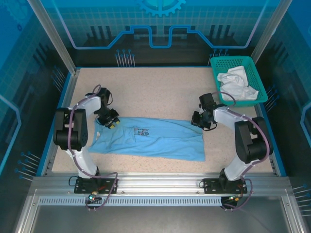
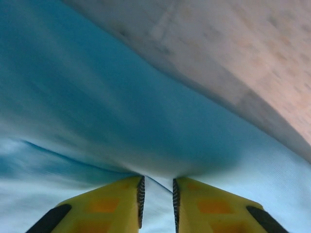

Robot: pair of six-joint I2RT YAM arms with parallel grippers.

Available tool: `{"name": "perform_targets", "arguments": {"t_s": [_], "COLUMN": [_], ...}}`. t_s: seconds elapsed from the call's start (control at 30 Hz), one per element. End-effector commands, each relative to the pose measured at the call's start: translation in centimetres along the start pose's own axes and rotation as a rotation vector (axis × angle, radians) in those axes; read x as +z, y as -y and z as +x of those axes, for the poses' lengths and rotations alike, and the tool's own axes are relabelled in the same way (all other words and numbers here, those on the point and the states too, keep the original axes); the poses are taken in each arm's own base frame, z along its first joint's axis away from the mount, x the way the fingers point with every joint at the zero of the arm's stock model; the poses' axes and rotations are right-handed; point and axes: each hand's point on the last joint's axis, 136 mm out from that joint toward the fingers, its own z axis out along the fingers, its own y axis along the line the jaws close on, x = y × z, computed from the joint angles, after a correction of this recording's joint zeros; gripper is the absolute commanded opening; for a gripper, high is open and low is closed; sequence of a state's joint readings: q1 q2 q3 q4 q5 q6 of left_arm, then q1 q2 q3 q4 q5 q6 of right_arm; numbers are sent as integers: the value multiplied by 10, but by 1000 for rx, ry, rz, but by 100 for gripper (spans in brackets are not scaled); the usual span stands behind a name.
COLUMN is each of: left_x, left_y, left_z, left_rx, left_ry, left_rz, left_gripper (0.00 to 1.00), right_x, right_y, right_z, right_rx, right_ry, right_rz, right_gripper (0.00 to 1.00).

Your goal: Fold and stack the t-shirts

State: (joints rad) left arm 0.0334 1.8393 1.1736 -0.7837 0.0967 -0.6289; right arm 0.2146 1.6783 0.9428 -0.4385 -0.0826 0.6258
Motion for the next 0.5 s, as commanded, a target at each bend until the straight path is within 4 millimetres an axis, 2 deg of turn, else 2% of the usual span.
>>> {"name": "perform_targets", "arguments": {"t_s": [0.0, 0.1, 0.23, 0.37, 0.47], "left_x": [-2, 3, 0, -16, -45], "left_y": [-50, -70, -74, -53, -25], "left_z": [-21, -22, -26, -31, -38], "left_rx": [-91, -143, -162, -155, -125], "left_ry": [68, 50, 70, 92, 128], "left_rz": [-153, -181, -191, -87, 47], "left_gripper": [30, 31, 31, 46, 60], "right_x": [3, 0, 1, -1, -16], "right_y": [23, 34, 47, 45, 33], "right_z": [5, -2, -8, -18, -27], "right_rx": [79, 149, 228, 253, 207], "right_ry": [-30, 1, 6, 21, 89], "right_rz": [80, 119, 143, 75, 31], "right_gripper": [15, 17, 18, 19, 23]}}
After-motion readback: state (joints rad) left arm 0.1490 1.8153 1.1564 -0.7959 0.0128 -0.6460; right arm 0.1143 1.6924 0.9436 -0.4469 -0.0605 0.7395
